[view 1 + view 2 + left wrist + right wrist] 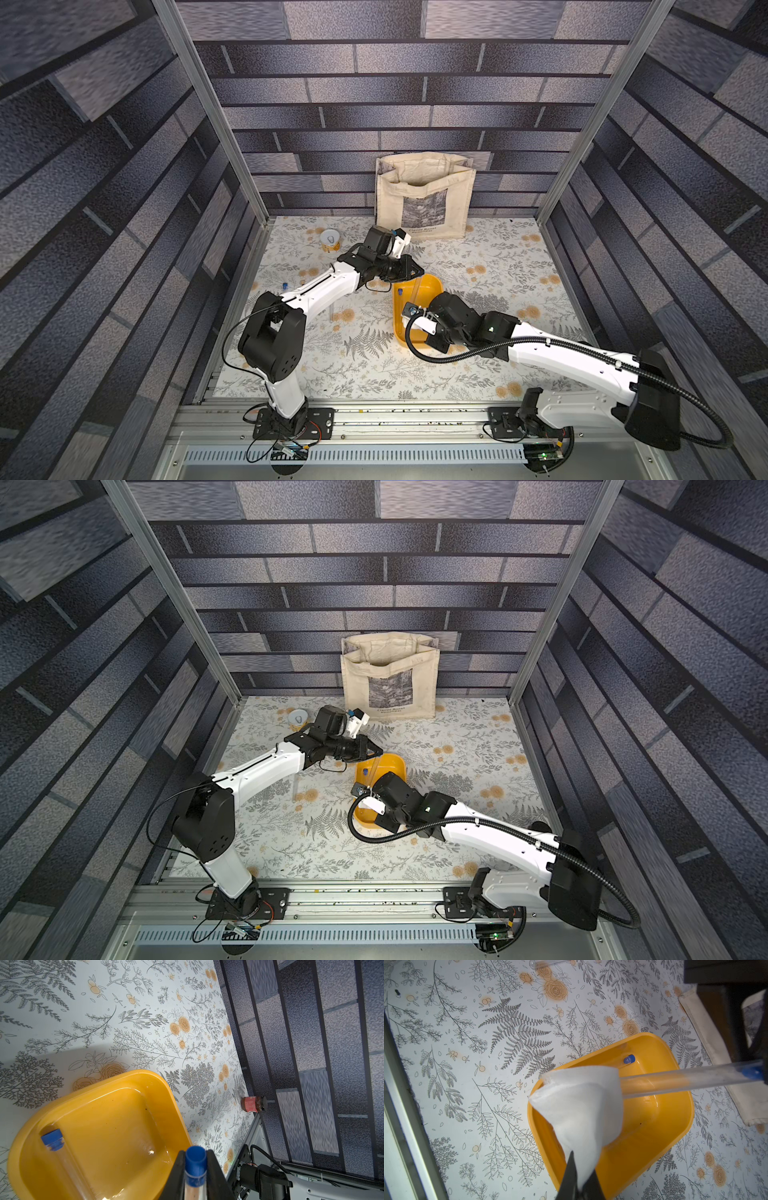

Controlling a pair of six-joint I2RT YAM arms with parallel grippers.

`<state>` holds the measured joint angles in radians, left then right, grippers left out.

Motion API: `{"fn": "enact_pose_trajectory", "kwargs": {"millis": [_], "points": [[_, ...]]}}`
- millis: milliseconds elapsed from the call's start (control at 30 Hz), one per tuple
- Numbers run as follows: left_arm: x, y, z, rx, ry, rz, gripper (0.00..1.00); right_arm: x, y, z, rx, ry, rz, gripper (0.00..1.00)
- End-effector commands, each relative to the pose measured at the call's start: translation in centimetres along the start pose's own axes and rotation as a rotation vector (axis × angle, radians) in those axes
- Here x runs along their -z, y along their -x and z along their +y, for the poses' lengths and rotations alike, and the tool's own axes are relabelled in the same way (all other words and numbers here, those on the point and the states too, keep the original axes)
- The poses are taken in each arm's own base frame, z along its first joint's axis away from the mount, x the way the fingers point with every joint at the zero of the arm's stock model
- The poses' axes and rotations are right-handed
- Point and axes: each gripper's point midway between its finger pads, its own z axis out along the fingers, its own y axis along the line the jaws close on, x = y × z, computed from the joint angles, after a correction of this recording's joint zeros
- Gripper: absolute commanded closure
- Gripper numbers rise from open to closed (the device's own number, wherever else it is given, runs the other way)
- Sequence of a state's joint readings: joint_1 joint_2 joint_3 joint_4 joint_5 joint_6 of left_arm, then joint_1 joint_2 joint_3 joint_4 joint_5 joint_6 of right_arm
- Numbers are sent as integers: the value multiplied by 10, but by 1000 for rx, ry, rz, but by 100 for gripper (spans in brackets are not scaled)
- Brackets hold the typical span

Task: Wipe the exteriors of test tubes
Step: Wipe the dirt from the test tube.

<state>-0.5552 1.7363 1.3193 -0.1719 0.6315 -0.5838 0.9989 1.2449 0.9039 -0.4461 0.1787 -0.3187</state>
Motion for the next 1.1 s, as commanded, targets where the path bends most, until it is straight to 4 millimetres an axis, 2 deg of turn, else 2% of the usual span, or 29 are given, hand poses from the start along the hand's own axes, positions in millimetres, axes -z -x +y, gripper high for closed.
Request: {"fn": "enact_pose_trajectory", "kwargs": {"millis": [0,300,400,600,767,967,1067], "points": [[5,1,-9,-8,-30,-3,83,0,6,-20,-56,-18,7,100],[4,0,-10,-9,-36,-1,82,-5,7,-68,-185,-103,18,100],[4,-1,-9,-7,-37,1,82,-7,7,-72,-208,-109,29,100],[4,0,-8,-5,-32,0,82,-10,6,-55,-191,-52,9,100],[3,0,-7,-3,-32,0,82,-11,2,-25,-106,-22,22,100],[2,1,-7,-2,-33,-2,82,-6,-2,0,-73,-1,0,100],[1,0,-6,0,-33,2,82,-4,-5,6,-66,6,-16,100]]}}
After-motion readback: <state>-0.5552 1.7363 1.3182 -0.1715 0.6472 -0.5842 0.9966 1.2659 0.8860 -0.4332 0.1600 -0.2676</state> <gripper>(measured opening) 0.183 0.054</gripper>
